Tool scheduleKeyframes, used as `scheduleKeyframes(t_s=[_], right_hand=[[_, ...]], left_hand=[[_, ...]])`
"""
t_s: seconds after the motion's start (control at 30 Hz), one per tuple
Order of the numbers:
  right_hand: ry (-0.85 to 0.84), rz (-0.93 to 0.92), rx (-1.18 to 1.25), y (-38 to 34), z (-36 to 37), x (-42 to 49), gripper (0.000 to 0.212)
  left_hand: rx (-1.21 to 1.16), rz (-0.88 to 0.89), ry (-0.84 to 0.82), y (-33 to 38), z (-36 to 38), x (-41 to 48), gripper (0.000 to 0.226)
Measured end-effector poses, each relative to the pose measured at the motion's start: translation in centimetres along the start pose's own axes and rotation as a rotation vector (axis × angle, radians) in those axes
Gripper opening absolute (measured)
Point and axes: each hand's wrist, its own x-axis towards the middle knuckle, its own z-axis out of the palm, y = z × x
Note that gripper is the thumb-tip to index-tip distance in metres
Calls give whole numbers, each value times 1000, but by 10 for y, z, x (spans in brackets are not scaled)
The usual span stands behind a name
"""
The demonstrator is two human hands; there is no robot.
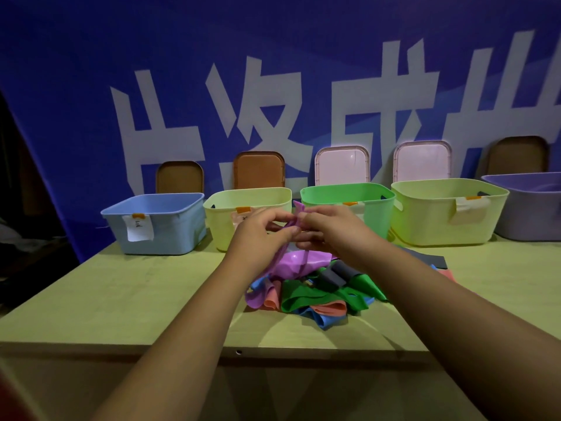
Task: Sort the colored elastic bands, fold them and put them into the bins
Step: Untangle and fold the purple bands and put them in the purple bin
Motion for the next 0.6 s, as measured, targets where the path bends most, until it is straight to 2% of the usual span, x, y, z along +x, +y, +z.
scheduleKeyframes(t_s=[0.33,0.43,0.6], right_hand=[[1,-50,-33,13,-4,-7,28],[96,-42,-37,12,-3,-8,22],[341,-32,-101,9,-16,-9,28]], left_hand=[[-215,-53,-63,-5,-1,-7,25],[-173,-77,-106,-8,0,-6,20],[-90,-149,-146,-18,9,1,18]])
